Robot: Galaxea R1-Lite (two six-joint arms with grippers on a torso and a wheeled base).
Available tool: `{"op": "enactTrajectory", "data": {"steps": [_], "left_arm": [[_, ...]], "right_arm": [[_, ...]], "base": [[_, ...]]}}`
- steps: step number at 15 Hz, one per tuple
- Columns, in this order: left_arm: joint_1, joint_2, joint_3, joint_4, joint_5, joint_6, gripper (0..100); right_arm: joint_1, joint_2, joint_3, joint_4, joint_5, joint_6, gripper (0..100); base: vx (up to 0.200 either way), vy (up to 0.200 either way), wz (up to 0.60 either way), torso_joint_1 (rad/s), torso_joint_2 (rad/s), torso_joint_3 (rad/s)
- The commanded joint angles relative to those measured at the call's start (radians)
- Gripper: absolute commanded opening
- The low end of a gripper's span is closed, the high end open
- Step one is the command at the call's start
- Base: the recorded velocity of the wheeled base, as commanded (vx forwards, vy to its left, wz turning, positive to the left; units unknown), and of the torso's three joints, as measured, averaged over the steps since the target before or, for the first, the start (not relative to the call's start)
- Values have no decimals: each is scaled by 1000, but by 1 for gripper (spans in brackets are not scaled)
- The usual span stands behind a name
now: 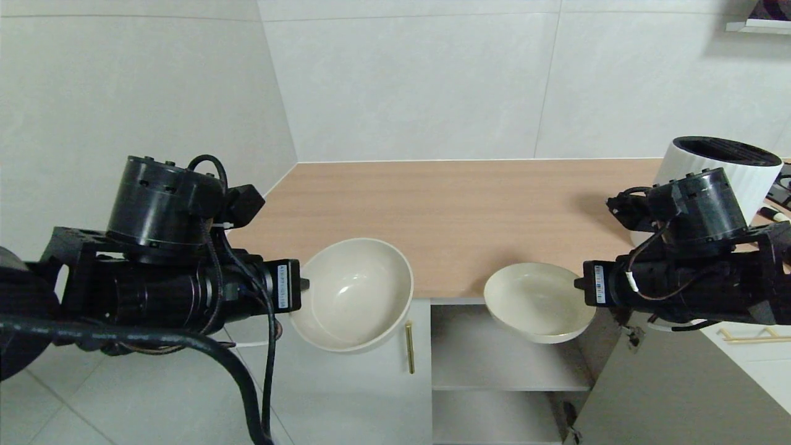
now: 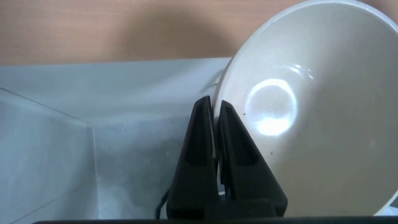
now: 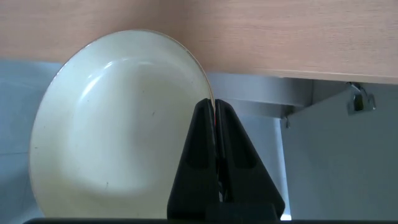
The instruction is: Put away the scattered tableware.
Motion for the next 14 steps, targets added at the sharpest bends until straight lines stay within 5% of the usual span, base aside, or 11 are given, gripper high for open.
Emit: {"op": "enactTrajectory", "data": {"steps": [1,5,14], "left_arm": [[-7,17,4,0,1,-2,0],[-9,53,-2,-4,6,-5,0],[-9,63,-2,-4,6,-3,0]], "right_arm": [[1,-15,18,-1,-1,-3,0],[1,-3,23,-1,1,-6,0],[-2,41,29,-33,-6,-7,0]], "base": [[0,0,0,0,0,0],[-150,0,0,4,2,-2],[0,0,0,0,0,0]]}}
